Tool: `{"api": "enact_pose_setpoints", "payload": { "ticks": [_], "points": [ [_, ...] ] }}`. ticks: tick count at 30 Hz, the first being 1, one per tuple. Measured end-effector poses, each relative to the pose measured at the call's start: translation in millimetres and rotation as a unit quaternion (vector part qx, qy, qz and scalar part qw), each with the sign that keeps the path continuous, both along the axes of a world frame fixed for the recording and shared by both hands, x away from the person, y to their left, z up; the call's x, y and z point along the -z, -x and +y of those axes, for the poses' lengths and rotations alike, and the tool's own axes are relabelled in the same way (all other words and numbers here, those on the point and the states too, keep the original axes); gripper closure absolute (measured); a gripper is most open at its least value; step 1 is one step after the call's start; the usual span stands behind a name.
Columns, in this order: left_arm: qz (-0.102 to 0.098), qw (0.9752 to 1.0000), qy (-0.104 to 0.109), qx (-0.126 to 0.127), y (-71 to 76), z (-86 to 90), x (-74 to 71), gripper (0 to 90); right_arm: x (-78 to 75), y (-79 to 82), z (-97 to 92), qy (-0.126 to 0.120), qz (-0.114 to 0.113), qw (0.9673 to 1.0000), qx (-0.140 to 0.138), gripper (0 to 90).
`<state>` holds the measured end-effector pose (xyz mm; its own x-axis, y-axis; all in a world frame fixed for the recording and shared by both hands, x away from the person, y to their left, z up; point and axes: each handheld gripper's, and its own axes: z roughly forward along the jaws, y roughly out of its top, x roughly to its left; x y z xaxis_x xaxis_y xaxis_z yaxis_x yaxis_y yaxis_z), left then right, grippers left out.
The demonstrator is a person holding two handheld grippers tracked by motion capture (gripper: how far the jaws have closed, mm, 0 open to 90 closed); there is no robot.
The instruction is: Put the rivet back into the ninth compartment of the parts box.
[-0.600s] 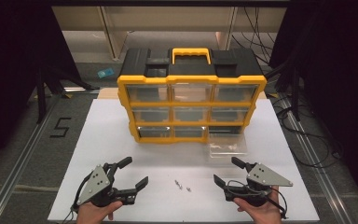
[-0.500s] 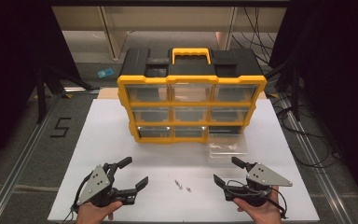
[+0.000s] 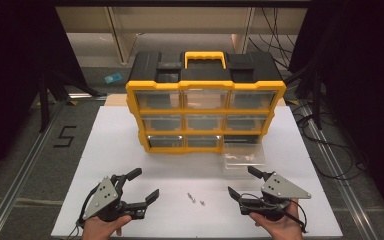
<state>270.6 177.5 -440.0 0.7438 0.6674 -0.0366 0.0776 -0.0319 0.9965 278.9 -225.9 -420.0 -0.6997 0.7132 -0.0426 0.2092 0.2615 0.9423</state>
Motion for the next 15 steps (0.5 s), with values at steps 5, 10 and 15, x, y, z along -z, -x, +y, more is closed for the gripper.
{"api": "enact_pose_setpoints", "payload": {
  "ticks": [5, 10, 15],
  "points": [
    [0.001, 1.0000, 0.000, -0.001, -0.1, -0.1, 0.3, 16.8, -6.1, -2.3, 6.6, 0.041, -0.001, 0.9991, -0.007, 15.7],
    [0.002, 1.0000, 0.001, -0.002, -0.2, 0.0, 0.2, 16.8, -9.4, -12.5, 17.9, 0.140, 0.044, 0.9889, -0.023, 16.6],
    [0.003, 1.0000, 0.000, -0.002, -0.3, 0.1, 0.4, 16.8, -13.9, -19.5, 29.7, 0.167, 0.066, 0.9825, -0.048, 18.3]
  ]
}}
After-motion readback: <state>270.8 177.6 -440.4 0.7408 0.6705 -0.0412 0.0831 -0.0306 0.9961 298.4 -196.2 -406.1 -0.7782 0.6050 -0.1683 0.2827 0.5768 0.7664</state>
